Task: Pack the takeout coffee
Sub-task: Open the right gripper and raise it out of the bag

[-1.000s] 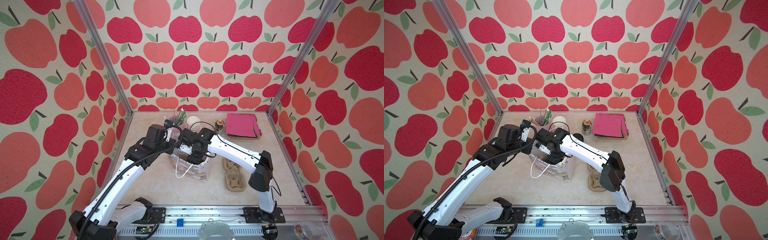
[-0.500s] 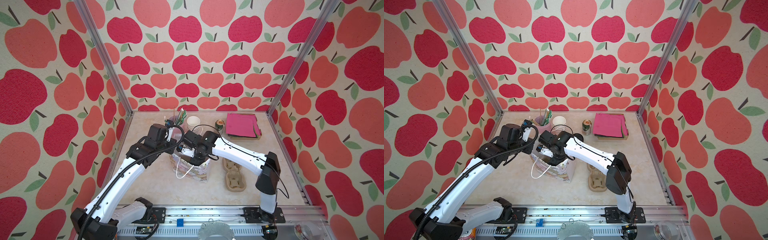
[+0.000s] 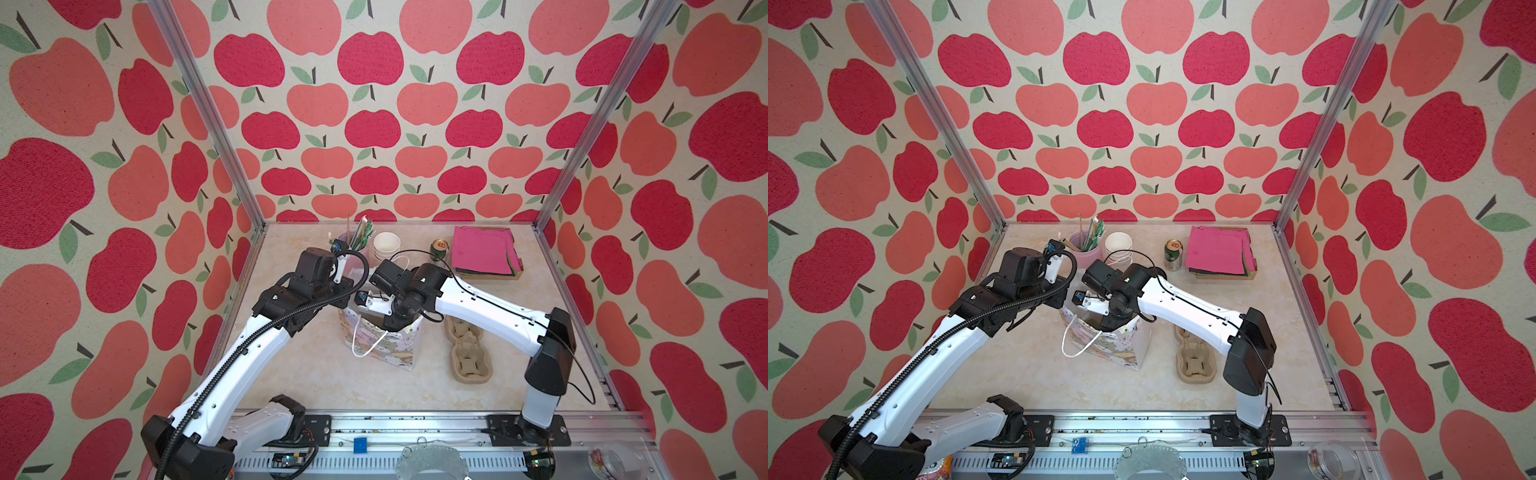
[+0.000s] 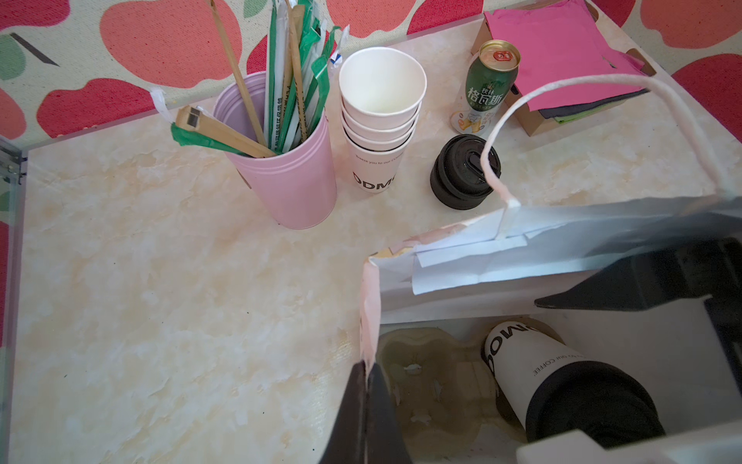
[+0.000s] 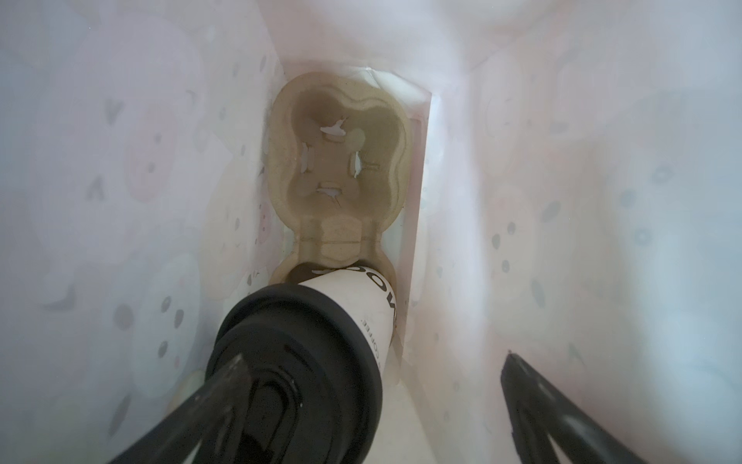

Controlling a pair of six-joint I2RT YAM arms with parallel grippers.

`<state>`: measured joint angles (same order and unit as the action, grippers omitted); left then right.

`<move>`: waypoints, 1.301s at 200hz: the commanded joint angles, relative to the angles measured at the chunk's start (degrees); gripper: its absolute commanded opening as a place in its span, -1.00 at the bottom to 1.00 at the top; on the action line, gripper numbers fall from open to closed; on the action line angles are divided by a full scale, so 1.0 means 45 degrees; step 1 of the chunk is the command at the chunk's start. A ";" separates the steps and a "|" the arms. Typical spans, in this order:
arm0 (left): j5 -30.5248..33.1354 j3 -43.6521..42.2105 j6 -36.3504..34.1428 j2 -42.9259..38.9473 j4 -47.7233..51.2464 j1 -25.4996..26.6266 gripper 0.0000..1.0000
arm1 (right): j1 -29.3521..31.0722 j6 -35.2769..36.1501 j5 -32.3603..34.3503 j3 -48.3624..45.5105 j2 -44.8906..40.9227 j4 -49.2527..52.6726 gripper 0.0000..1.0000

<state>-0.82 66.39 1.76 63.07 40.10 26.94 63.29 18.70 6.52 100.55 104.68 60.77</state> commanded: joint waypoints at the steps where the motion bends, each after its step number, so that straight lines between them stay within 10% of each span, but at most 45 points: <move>1: 0.0221 0.0193 -0.0171 0.0136 0.0621 0.0029 -1.00 | -0.0098 0.0376 -0.0366 -0.0138 -0.0747 -0.0196 0.99; 171: 0.0346 0.0238 -0.0152 0.0067 0.0679 0.0105 -1.00 | -0.0772 -0.0480 -0.1323 -0.1097 -0.3563 -0.3437 0.99; 260: 0.0509 0.0958 -0.0196 0.0057 0.0369 0.0107 -0.20 | -0.1854 -0.2003 -0.1842 -0.3055 -0.5555 -0.6259 0.99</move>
<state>-0.12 67.48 1.45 63.48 41.58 27.20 56.73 13.72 -0.51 89.30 82.81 37.95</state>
